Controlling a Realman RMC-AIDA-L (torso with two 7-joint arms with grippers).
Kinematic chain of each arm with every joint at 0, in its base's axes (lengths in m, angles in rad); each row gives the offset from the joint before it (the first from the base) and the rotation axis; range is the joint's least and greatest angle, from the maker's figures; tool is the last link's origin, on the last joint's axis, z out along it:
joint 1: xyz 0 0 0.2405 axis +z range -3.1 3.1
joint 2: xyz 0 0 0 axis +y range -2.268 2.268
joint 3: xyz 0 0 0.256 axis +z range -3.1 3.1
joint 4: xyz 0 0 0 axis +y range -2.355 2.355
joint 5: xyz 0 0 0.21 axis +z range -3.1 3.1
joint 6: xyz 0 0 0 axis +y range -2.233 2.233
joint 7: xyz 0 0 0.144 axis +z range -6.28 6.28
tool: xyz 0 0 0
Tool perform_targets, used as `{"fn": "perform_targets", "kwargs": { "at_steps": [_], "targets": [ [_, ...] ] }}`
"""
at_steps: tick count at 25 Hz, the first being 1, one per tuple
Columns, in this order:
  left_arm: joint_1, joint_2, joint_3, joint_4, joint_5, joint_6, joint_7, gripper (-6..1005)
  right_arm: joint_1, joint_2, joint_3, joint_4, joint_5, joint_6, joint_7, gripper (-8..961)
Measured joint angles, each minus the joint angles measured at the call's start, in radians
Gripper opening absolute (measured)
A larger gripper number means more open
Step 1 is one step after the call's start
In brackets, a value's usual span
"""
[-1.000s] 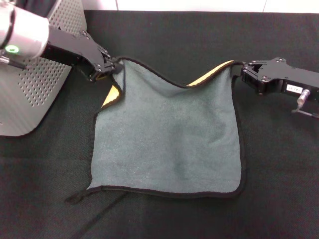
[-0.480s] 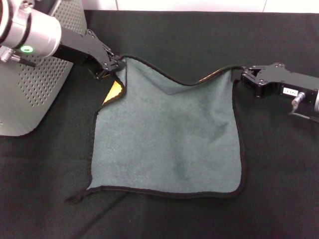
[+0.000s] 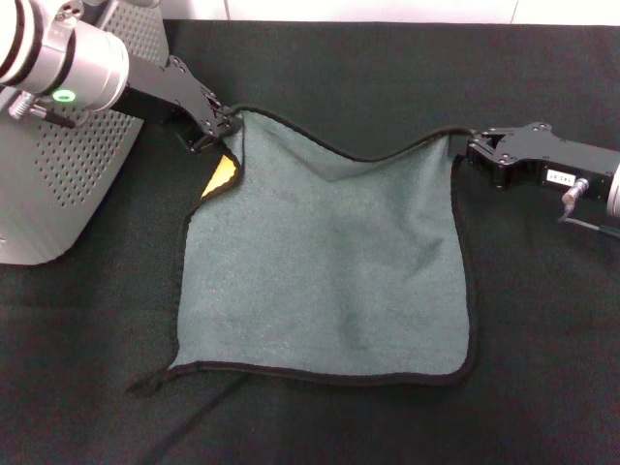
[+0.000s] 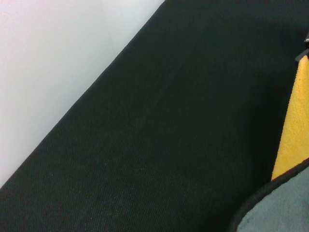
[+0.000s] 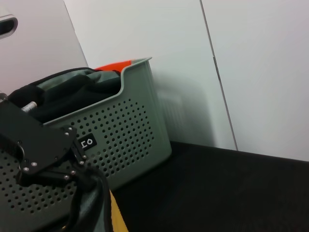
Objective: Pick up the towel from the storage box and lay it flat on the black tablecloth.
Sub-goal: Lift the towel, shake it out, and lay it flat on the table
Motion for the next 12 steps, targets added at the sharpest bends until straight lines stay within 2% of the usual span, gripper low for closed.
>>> {"fn": "perform_targets", "kwargs": {
  "at_steps": [7,12],
  "targets": [
    [-0.001,0.0,0.009,0.009,0.004,-0.002,-0.004,19,0.003,-0.001,0.002,0.0,0.0,0.001,0.0,49],
    [0.006,-0.001,0.091,0.038,0.031,-0.021,-0.043,19,0.004,-0.001,0.001,0.0,0.0,0.001,0.0,50]
  ]
}}
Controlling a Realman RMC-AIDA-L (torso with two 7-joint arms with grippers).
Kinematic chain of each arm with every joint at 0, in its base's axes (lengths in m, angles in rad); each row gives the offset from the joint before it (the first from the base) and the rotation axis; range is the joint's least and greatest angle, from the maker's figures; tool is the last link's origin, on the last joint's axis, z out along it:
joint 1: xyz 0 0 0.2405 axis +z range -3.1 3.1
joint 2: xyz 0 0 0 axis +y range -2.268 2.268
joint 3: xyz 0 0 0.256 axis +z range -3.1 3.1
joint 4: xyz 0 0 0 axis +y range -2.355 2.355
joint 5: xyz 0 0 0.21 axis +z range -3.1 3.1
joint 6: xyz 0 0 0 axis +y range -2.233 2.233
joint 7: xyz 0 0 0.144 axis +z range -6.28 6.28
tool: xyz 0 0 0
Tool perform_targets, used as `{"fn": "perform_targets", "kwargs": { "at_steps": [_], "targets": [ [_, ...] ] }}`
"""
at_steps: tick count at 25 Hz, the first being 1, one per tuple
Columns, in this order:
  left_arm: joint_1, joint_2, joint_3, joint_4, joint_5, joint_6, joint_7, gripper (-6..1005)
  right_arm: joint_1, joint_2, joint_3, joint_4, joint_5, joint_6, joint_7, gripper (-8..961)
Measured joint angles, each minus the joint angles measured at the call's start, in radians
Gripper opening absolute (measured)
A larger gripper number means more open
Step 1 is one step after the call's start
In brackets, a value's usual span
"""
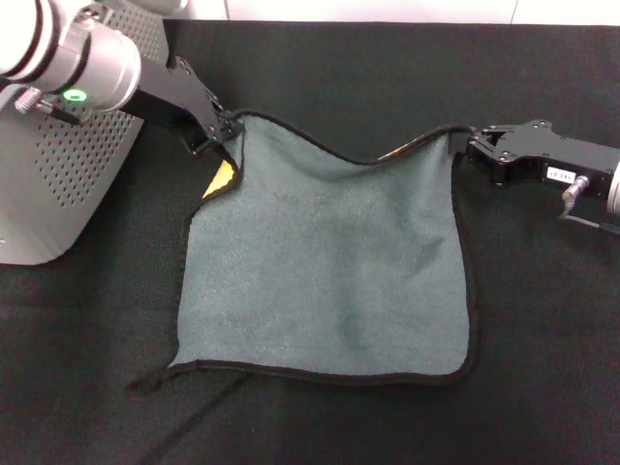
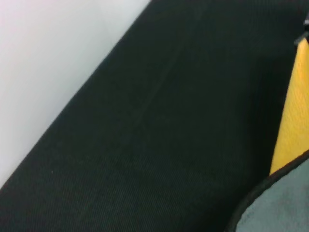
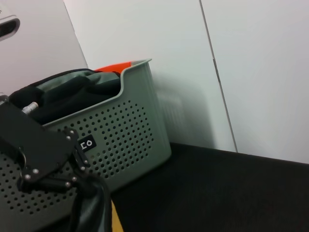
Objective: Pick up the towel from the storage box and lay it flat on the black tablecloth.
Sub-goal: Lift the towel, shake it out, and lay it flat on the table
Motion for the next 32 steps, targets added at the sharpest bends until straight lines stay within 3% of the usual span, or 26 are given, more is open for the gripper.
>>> {"fn": "perform_targets", "kwargs": {
  "at_steps": [3,8,18,32],
  "targets": [
    [0.01,-0.002,0.079,0.044,0.018,-0.009,-0.05,21,0.001,0.0,-0.001,0.0,0.0,0.0,0.0,51],
    [0.01,-0.002,0.121,0.086,0.035,-0.01,-0.088,22,0.003,-0.001,-0.004,0.0,-0.001,0.0,0.0,51],
    [-0.001,-0.004,0.295,0.145,0.197,-0.026,-0.204,23,0.019,-0.003,-0.005,0.035,-0.006,0.0,0.001,53],
    [-0.011,-0.006,0.408,0.146,0.296,-0.056,-0.279,22,0.041,-0.004,-0.001,0.043,-0.007,0.054,0.061,55]
  ]
}}
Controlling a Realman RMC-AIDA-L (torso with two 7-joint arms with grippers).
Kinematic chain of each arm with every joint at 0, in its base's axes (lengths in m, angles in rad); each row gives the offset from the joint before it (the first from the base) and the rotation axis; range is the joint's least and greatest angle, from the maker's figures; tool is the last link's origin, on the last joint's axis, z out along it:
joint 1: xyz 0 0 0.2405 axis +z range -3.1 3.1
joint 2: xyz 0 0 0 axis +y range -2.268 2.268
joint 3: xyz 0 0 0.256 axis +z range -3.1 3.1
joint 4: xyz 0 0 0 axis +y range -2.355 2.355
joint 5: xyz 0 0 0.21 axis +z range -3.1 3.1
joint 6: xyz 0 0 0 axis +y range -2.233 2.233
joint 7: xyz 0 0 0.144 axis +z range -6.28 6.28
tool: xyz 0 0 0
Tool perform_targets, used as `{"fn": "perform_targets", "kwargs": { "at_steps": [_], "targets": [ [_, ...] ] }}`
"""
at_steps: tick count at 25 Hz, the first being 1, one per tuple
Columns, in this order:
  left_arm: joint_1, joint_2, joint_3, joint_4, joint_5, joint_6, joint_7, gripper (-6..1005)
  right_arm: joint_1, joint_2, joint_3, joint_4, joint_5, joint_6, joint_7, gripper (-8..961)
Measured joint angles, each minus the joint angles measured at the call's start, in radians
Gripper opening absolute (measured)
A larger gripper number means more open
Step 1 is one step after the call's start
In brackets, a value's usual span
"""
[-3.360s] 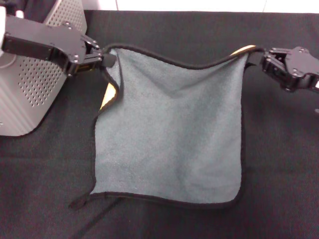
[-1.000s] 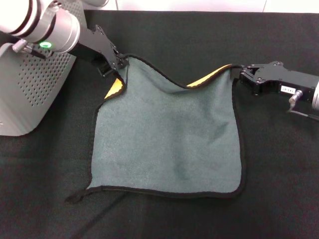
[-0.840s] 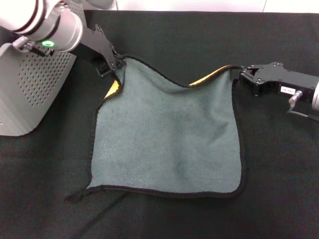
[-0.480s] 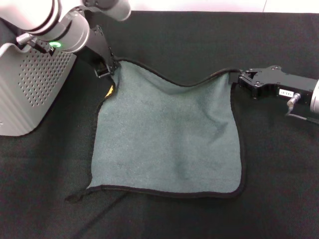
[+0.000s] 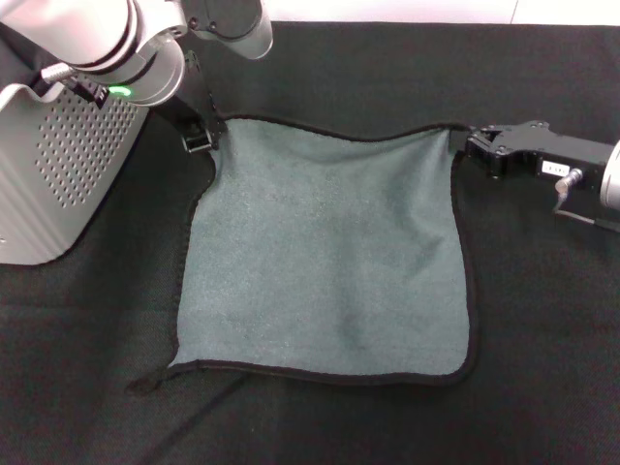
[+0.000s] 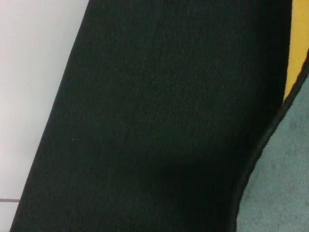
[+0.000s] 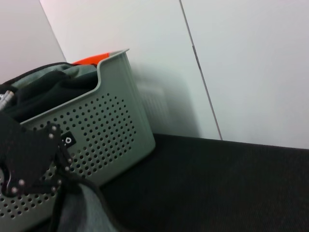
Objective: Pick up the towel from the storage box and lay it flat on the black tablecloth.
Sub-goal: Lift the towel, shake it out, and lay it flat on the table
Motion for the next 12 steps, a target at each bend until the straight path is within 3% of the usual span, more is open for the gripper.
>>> {"fn": "perform_targets", "kwargs": {
  "at_steps": [12],
  "targets": [
    [-0.012,0.002,0.033,0.0,0.007,-0.004,-0.024,23,0.057,0.009,-0.004,0.011,-0.067,0.056,0.071,57]
  ]
}}
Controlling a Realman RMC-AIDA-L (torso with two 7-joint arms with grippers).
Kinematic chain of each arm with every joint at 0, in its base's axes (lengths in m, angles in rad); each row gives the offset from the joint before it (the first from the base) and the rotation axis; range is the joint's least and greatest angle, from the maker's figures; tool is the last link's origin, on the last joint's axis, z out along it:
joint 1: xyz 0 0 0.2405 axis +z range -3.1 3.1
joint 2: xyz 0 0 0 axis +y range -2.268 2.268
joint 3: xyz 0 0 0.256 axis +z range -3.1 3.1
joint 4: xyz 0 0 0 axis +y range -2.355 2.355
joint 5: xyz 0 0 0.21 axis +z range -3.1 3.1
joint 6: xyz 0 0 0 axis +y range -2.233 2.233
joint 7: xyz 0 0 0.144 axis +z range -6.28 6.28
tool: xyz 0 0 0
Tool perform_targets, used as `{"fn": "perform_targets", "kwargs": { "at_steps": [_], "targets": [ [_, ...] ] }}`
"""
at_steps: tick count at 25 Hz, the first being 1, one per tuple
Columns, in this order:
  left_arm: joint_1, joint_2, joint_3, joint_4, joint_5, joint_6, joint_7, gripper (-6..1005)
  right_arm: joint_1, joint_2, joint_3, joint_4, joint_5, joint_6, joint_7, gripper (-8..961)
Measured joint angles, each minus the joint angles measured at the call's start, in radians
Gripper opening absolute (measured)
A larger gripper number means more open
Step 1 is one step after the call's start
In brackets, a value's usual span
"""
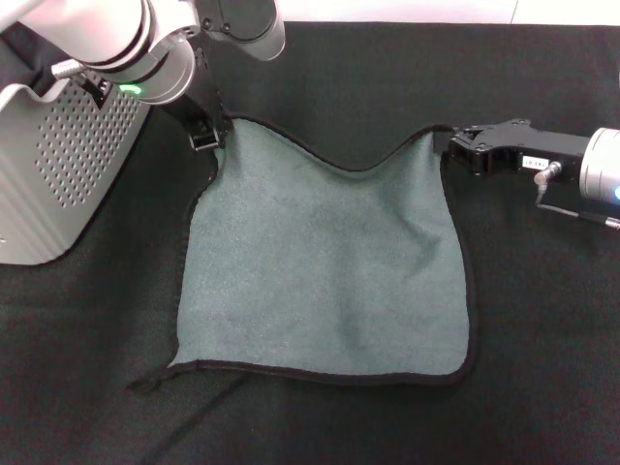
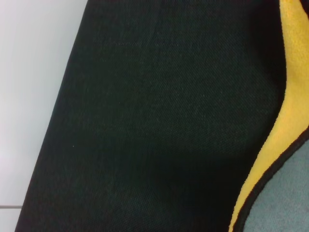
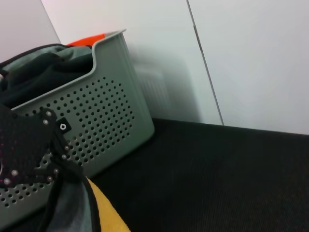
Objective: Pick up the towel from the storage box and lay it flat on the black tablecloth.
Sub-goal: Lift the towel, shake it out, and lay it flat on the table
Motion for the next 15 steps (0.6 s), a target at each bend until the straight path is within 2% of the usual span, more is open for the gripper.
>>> {"fn": "perform_targets", "kwargs": {
  "at_steps": [15],
  "targets": [
    [0.0,0.006,0.0,-0.008,0.003,0.0,-0.007,22,-0.015,0.005,0.006,0.0,-0.006,0.056,0.043,59]
  ]
}}
